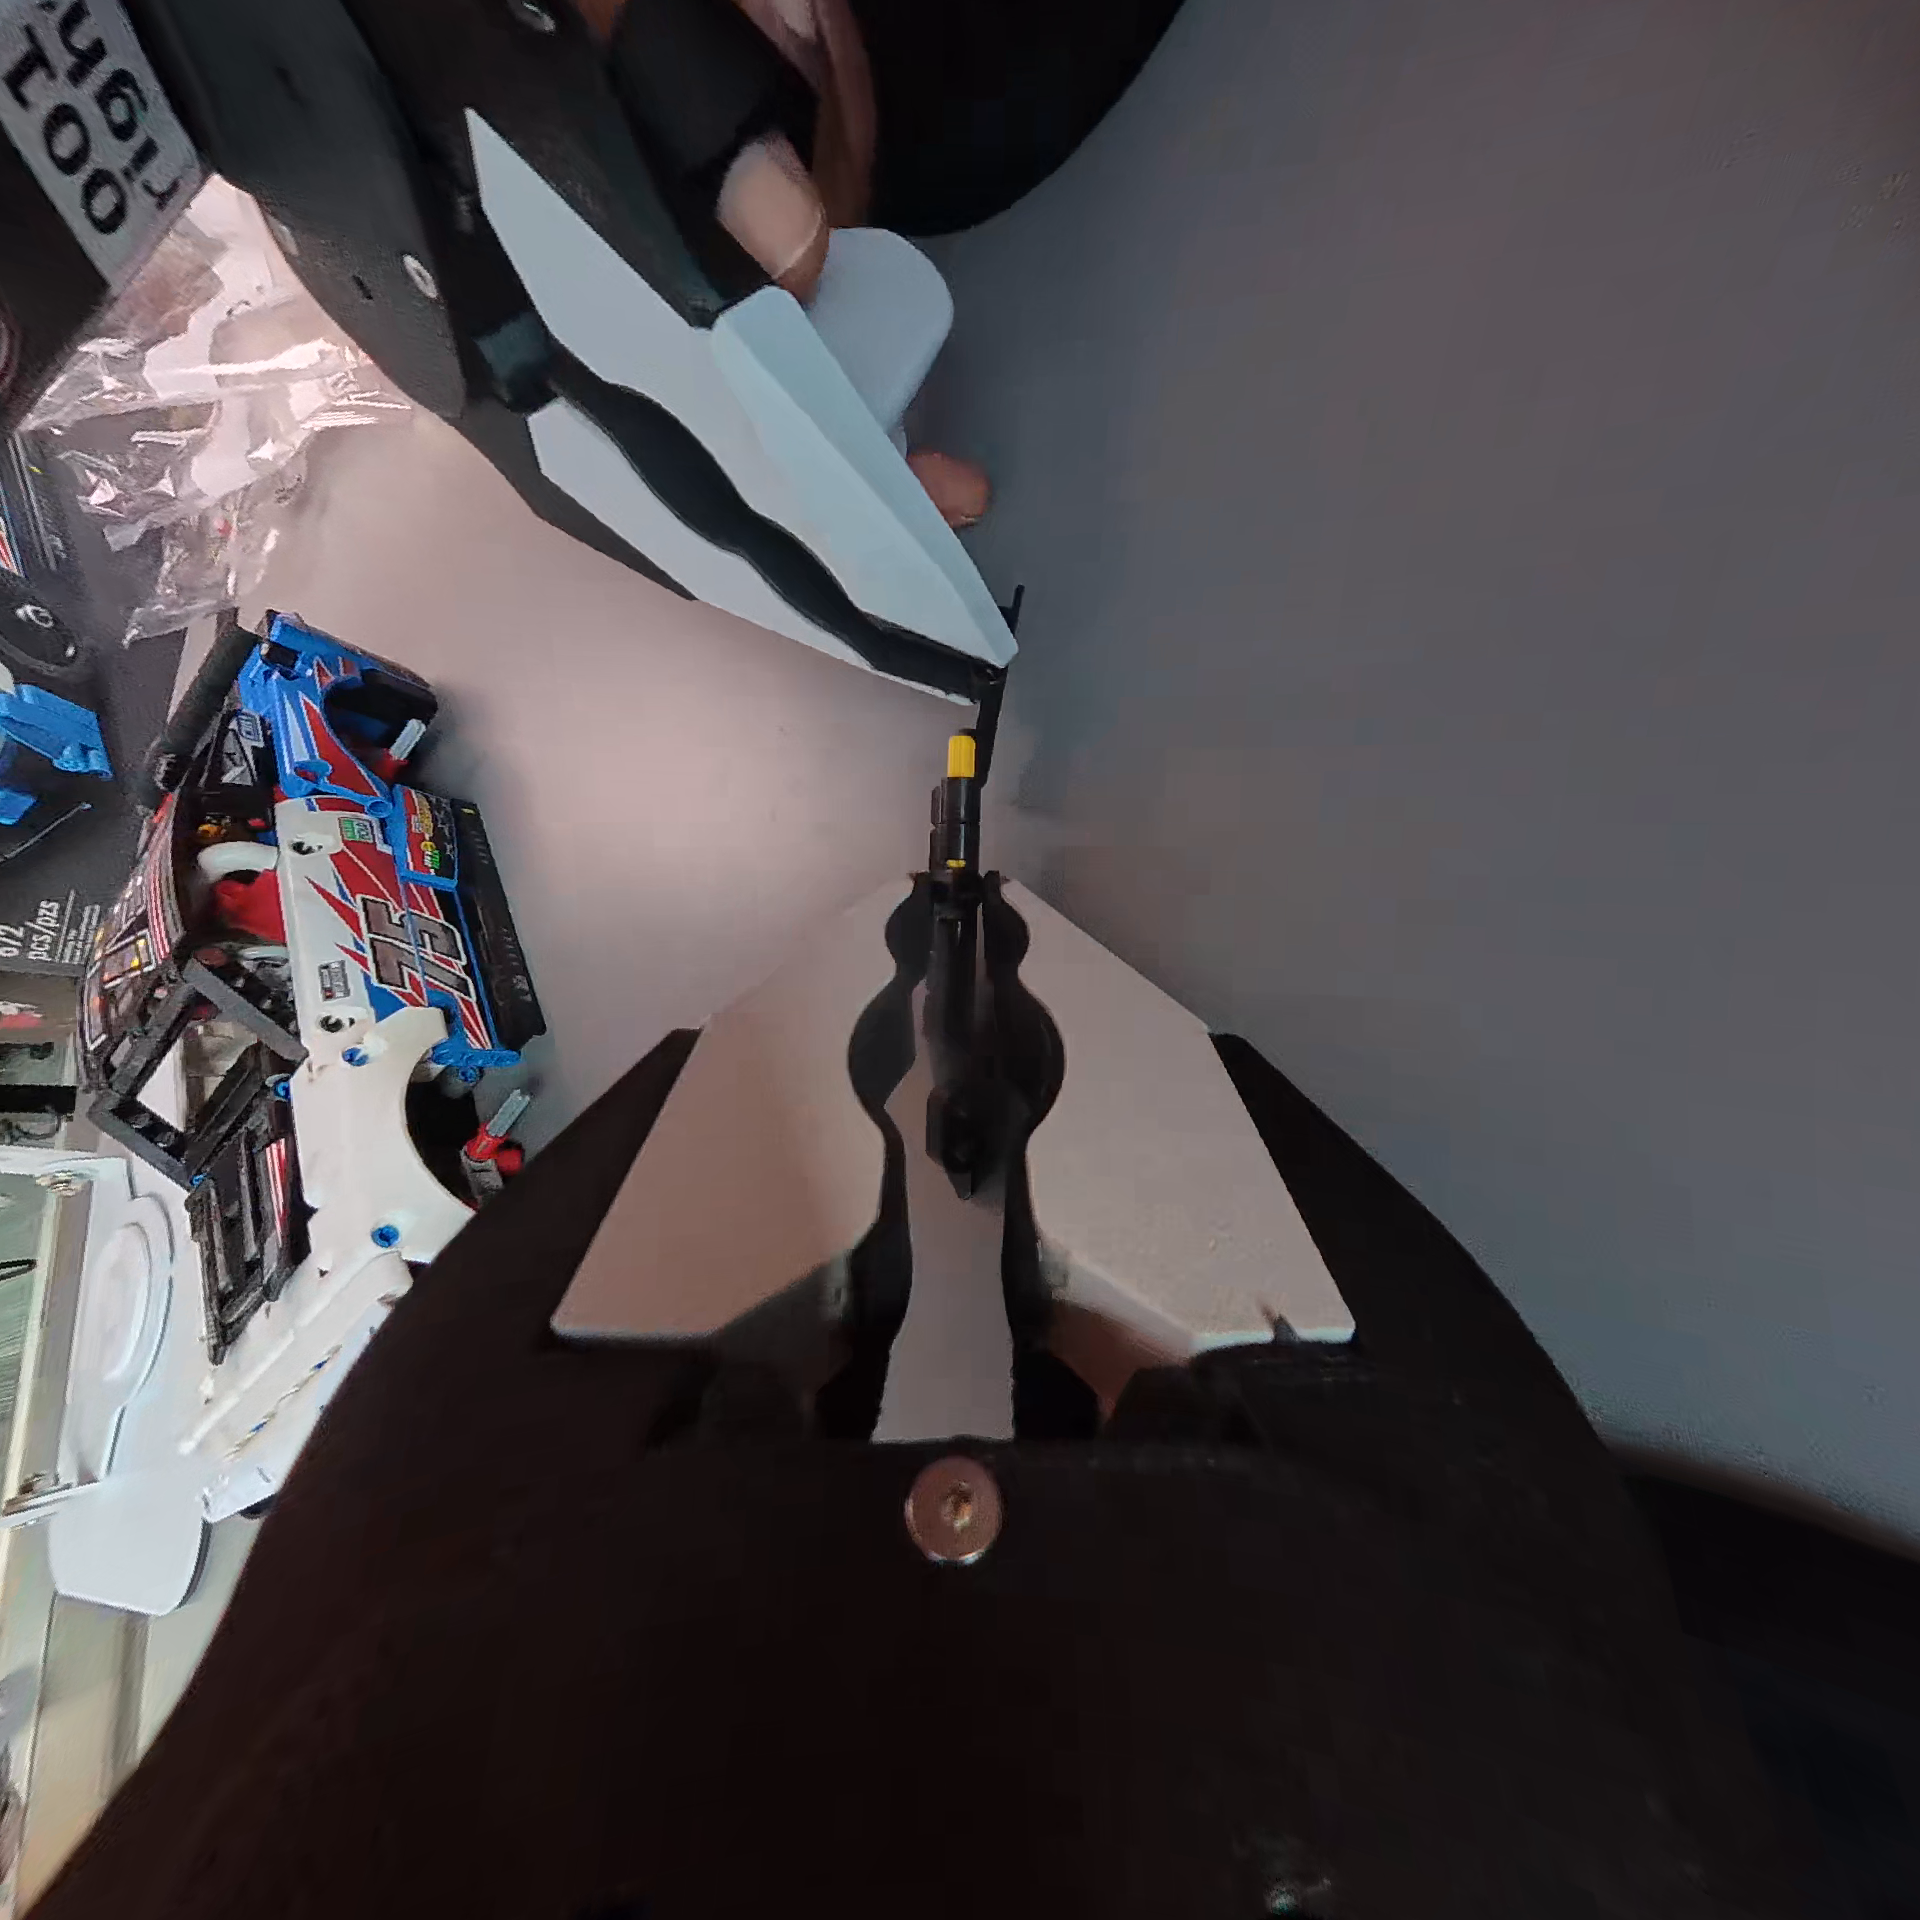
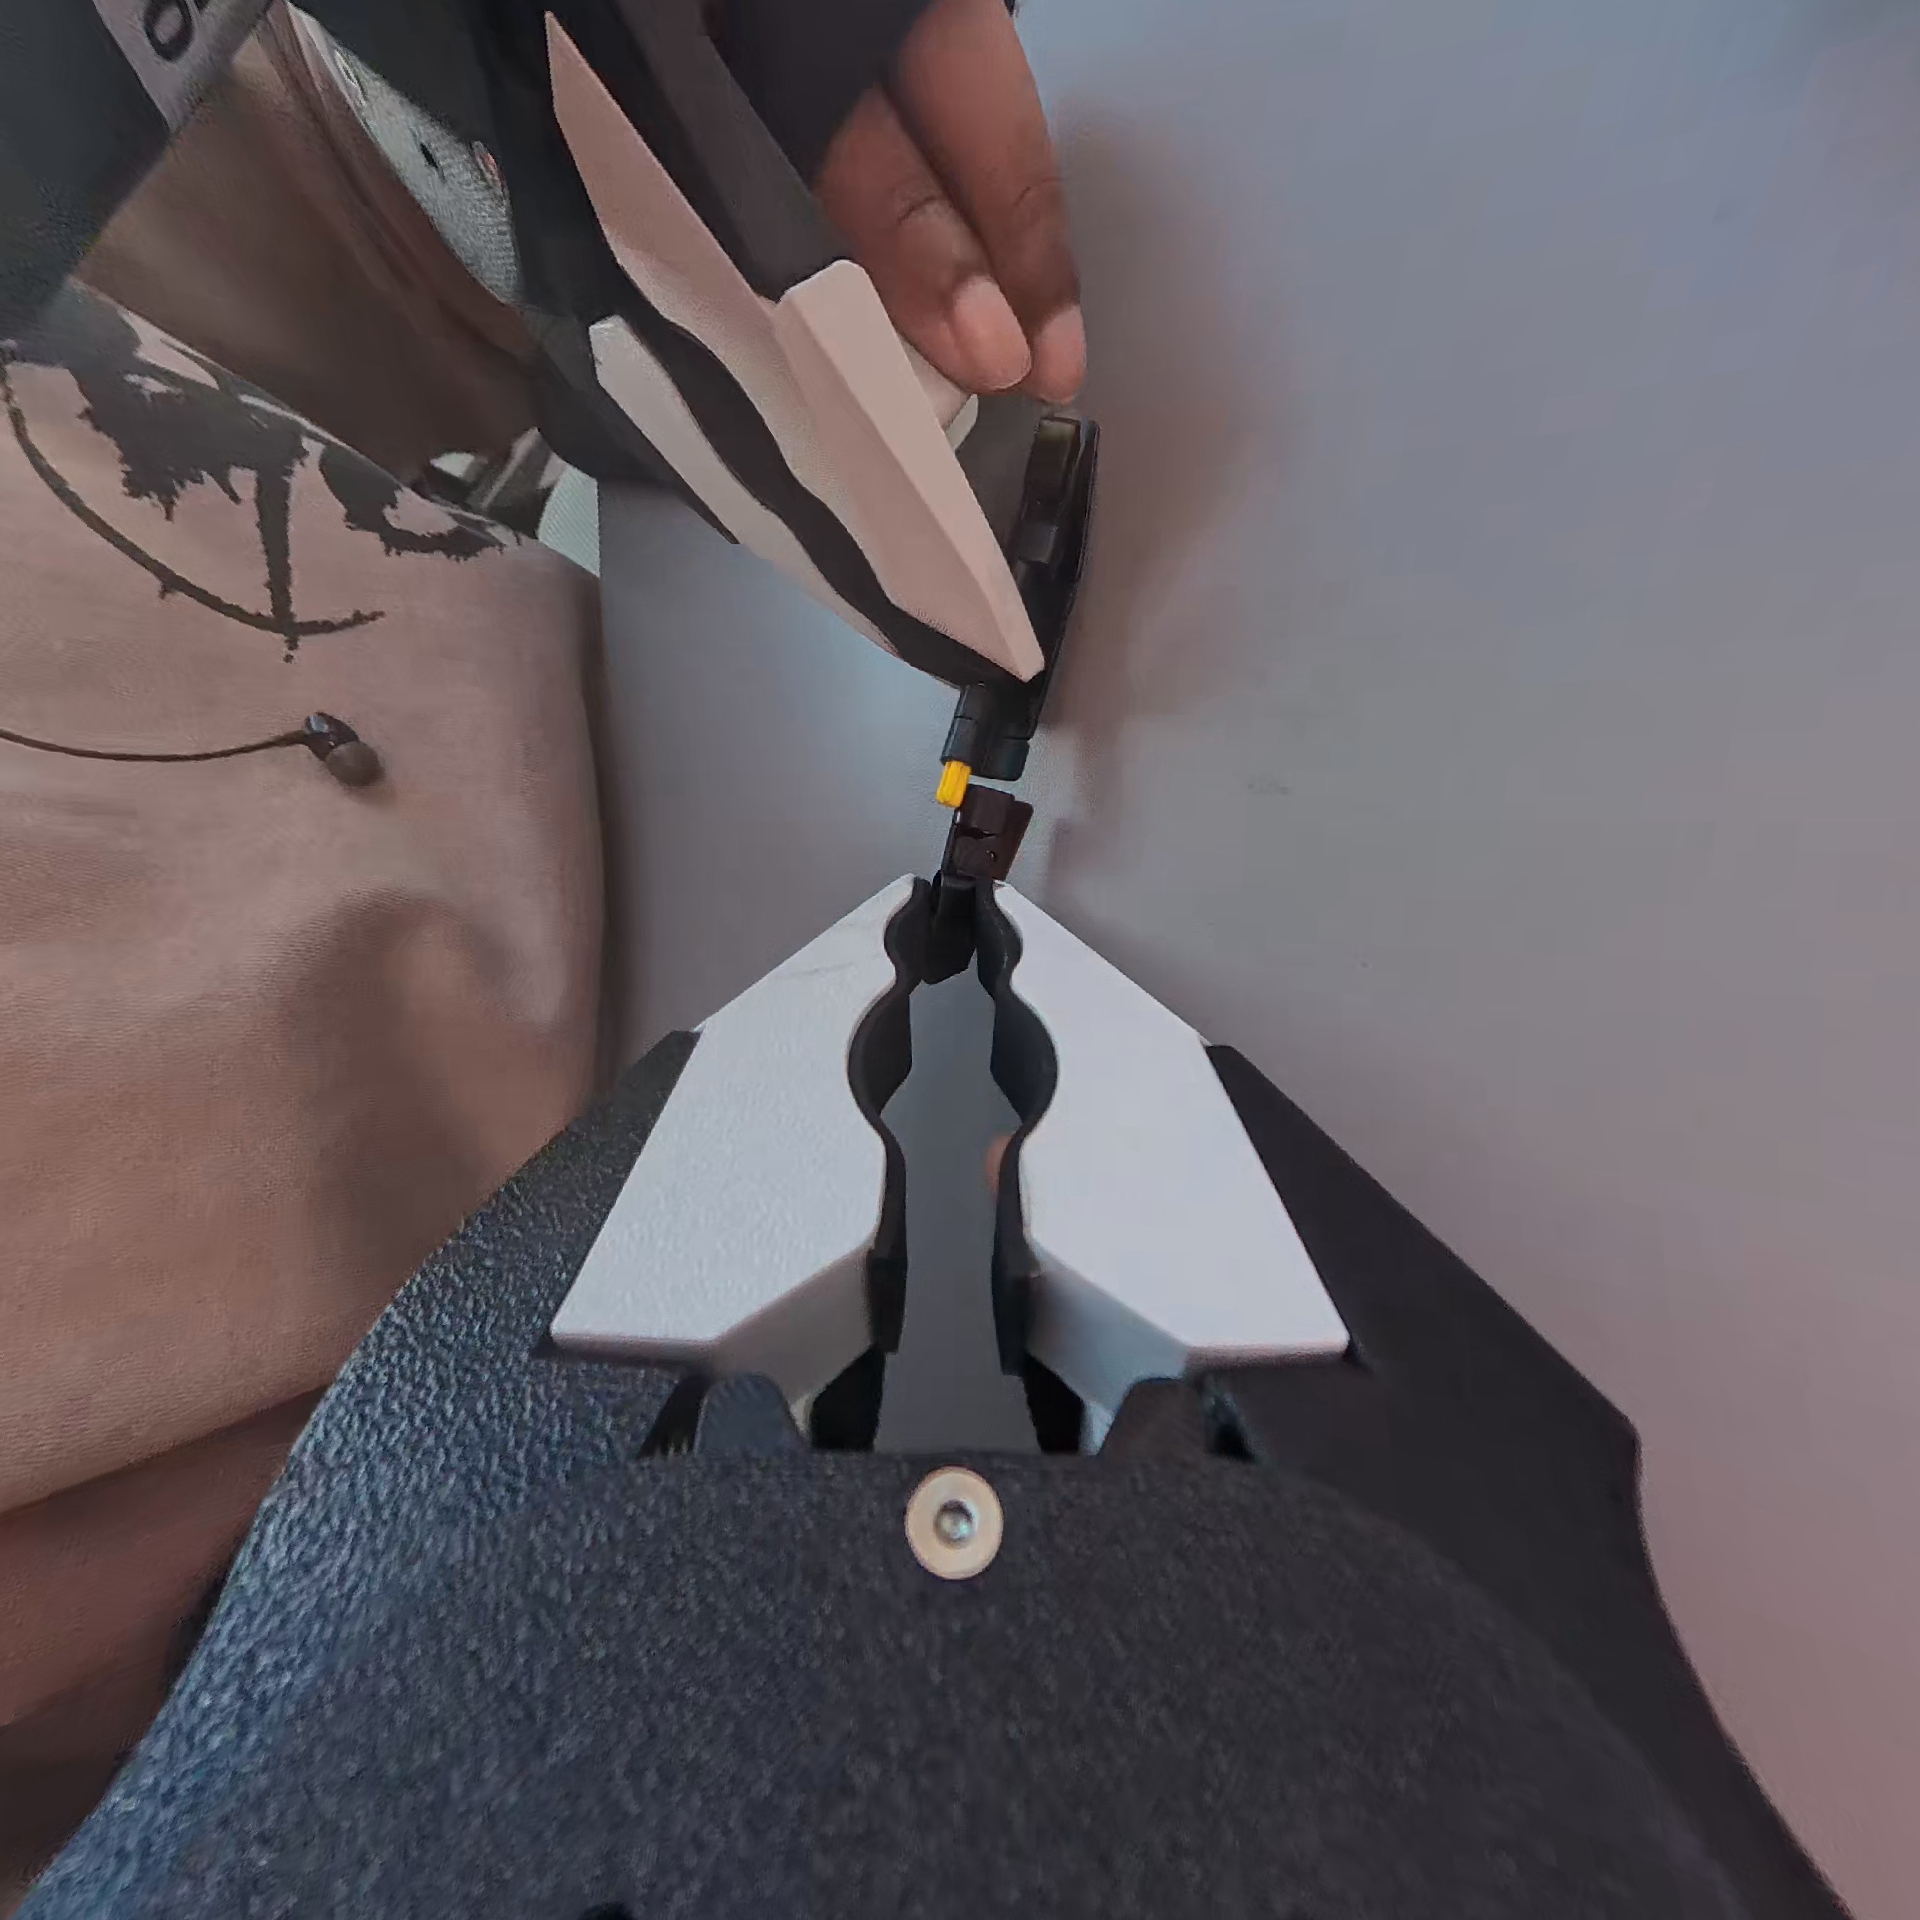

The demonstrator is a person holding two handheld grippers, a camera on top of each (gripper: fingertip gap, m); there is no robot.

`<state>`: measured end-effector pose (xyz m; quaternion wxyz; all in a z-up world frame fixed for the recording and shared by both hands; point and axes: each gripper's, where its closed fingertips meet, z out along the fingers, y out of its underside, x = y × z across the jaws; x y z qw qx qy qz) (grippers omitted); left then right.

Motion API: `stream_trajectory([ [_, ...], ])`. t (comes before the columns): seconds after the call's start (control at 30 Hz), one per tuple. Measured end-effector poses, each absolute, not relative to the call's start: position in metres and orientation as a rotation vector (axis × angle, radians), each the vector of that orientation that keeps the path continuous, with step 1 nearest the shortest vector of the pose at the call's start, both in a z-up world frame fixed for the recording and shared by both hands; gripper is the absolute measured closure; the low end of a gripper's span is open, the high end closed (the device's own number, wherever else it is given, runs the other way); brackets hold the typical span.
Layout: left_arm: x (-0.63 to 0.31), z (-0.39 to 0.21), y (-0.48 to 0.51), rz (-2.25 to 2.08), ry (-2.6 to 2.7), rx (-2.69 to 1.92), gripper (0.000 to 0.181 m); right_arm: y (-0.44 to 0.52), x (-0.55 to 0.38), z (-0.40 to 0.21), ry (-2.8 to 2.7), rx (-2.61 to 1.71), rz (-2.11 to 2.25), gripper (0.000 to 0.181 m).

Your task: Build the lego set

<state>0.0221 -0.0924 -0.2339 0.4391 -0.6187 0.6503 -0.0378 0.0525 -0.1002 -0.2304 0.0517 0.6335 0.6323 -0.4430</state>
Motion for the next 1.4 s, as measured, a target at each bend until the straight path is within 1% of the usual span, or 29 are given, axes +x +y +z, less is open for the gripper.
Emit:
stream_trajectory([
  [0.1,0.025,-0.234,-0.094,-0.084,1.631,-1.502,0.173,-0.105,0.054,-0.228,1.906,1.882,-1.324,0.175],
  [0.23,0.022,-0.238,-0.092,-0.042,1.648,-1.499,0.173,-0.113,0.058,-0.218,1.765,1.776,-1.404,0.175],
  [0.3,0.023,-0.237,-0.094,-0.051,1.657,-1.488,0.173,-0.109,0.055,-0.216,1.685,1.785,-1.452,0.175],
  [0.57,0.028,-0.238,-0.098,-0.047,1.678,-1.453,0.173,-0.099,0.058,-0.231,1.612,1.877,-1.328,0.174],
  [0.6,0.028,-0.238,-0.098,-0.052,1.676,-1.456,0.173,-0.096,0.058,-0.233,1.641,1.901,-1.297,0.173],
  [0.67,0.028,-0.238,-0.099,-0.074,1.672,-1.465,0.173,-0.087,0.054,-0.232,1.716,1.966,-1.268,0.164],
  [0.73,0.027,-0.238,-0.099,-0.102,1.661,-1.483,0.174,-0.071,0.051,-0.236,1.845,2.073,-1.201,0.165],
  [0.8,0.025,-0.238,-0.098,-0.127,1.643,-1.508,0.174,-0.063,0.045,-0.227,2.012,2.113,-1.235,0.163],
  [0.9,0.02,-0.238,-0.094,-0.135,1.619,-1.542,0.174,-0.072,0.045,-0.208,2.28,2.008,-1.329,0.162],
  [1.03,0.016,-0.238,-0.093,-0.144,1.612,-1.56,0.174,-0.071,0.054,-0.219,2.733,1.901,-1.068,0.155],
  [1.13,0.014,-0.238,-0.091,-0.14,1.605,-1.571,0.174,-0.07,0.05,-0.228,2.882,1.802,-0.94,0.151],
  [1.33,0.008,-0.239,-0.088,-0.127,1.584,-1.605,0.174,-0.066,0.039,-0.243,2.918,1.646,-0.846,0.155],
  [1.4,0.008,-0.239,-0.087,-0.138,1.577,-1.612,0.174,-0.067,0.038,-0.243,2.906,1.62,-0.836,0.164],
])
